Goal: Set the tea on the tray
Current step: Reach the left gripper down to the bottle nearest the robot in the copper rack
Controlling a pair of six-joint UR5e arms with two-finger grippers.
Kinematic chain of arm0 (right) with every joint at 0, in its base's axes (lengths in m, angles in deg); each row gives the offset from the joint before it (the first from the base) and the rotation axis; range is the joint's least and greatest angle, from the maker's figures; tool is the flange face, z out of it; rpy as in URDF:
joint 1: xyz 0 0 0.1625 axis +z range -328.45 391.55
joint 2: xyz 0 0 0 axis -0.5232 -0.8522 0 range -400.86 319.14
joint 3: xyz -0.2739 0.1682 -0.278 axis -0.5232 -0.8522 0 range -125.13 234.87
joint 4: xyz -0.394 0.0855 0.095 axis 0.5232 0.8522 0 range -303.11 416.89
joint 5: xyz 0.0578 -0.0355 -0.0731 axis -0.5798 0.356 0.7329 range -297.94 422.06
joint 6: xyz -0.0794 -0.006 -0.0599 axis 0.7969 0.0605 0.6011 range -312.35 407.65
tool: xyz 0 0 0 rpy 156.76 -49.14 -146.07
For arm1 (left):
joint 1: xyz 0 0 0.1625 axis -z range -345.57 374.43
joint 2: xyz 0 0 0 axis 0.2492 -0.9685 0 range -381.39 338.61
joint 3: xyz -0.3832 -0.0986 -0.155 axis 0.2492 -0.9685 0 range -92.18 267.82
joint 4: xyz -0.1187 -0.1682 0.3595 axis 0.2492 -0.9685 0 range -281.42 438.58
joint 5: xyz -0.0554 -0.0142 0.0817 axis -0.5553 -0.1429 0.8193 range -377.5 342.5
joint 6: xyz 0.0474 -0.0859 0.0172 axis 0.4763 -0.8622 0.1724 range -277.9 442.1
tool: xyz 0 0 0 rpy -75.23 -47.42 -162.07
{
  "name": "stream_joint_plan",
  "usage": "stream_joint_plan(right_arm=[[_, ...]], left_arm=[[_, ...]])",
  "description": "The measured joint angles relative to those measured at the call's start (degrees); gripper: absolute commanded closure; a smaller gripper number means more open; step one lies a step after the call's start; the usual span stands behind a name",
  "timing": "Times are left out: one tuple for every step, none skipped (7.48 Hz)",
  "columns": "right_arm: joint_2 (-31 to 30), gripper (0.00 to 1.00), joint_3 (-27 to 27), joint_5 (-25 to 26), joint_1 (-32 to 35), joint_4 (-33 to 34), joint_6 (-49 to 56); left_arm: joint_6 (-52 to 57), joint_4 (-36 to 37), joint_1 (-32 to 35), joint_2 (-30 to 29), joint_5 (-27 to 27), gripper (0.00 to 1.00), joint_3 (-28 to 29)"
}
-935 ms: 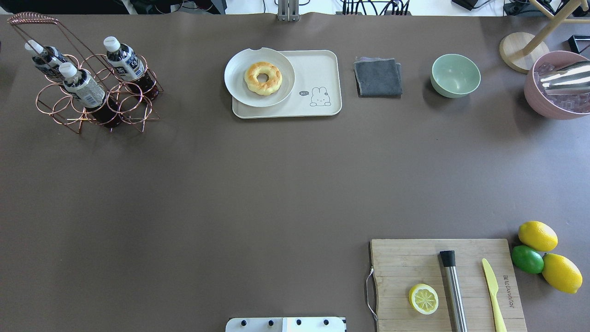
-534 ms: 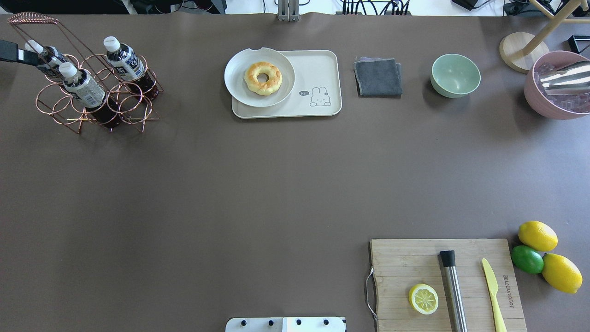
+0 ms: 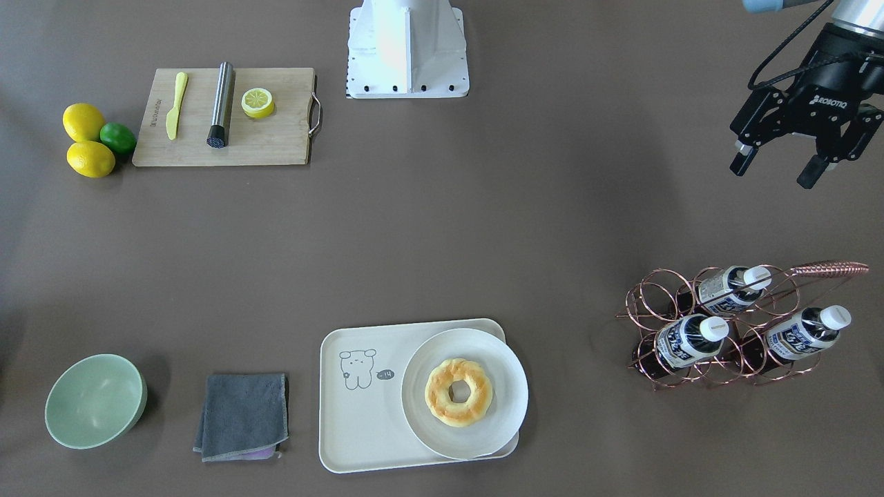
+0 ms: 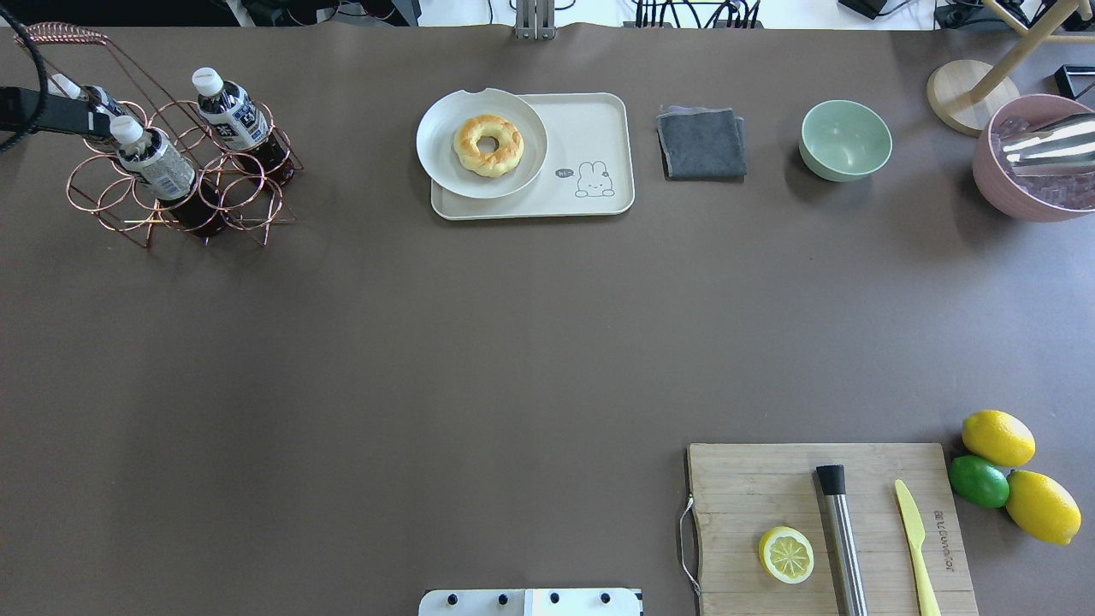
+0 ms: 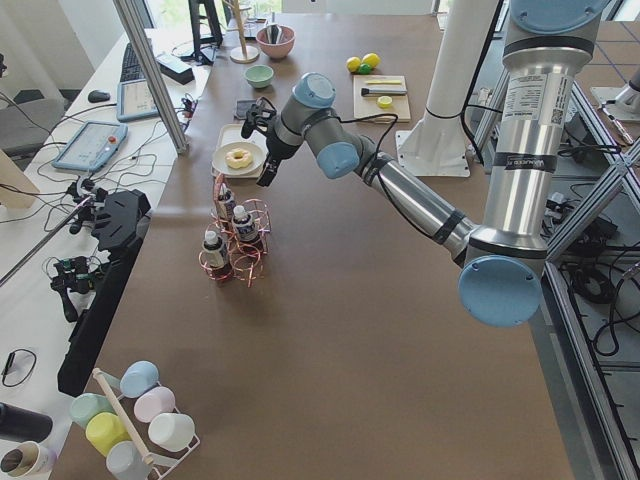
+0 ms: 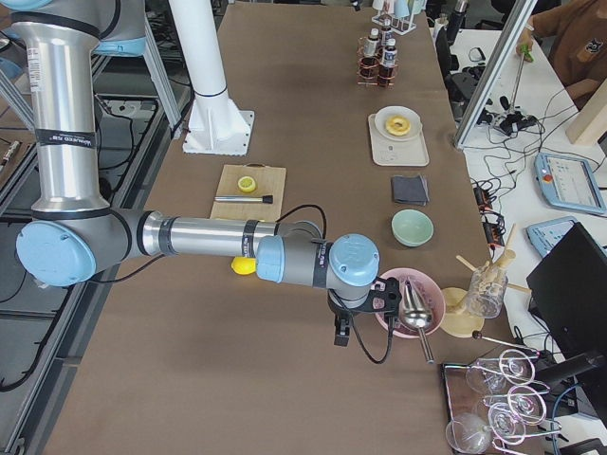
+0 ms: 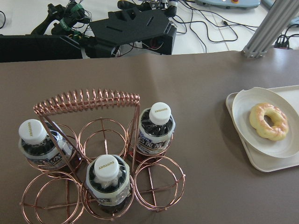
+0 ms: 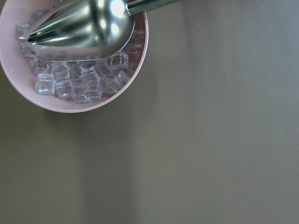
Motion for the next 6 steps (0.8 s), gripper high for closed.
stream_joint_plan(right_arm=[[-0.03, 0.00, -0.01, -0.05, -0.07, 0.00, -0.01], [-0.02, 0.00, -0.05, -0.09, -0.05, 0.00, -0.01], [0.00, 0.00, -0.06, -0.13, -0.10, 0.00, -0.01], [0.01, 0.00, -0.05, -0.14, -0.12, 0.00, -0.01], [0.01, 0.00, -0.02, -0.15, -0.07, 0.00, -0.01], [-0.03, 0.00, 0.03, -0.15, -0.03, 0.00, -0.01]], left_arm=[[-0.10, 5.96, -2.72, -2.19, 4.64, 0.02, -0.86], [-0.07, 11.87, -4.44, -5.03, 7.49, 0.02, -1.18], [0.10, 14.96, -5.85, -6.73, 9.88, 0.02, -0.62], [0.49, 15.42, -6.80, -7.59, 11.87, 0.02, 1.08], [0.70, 12.87, -7.19, -7.85, 12.80, 0.02, 3.76], [0.76, 8.78, -7.37, -7.79, 13.15, 0.02, 7.14]])
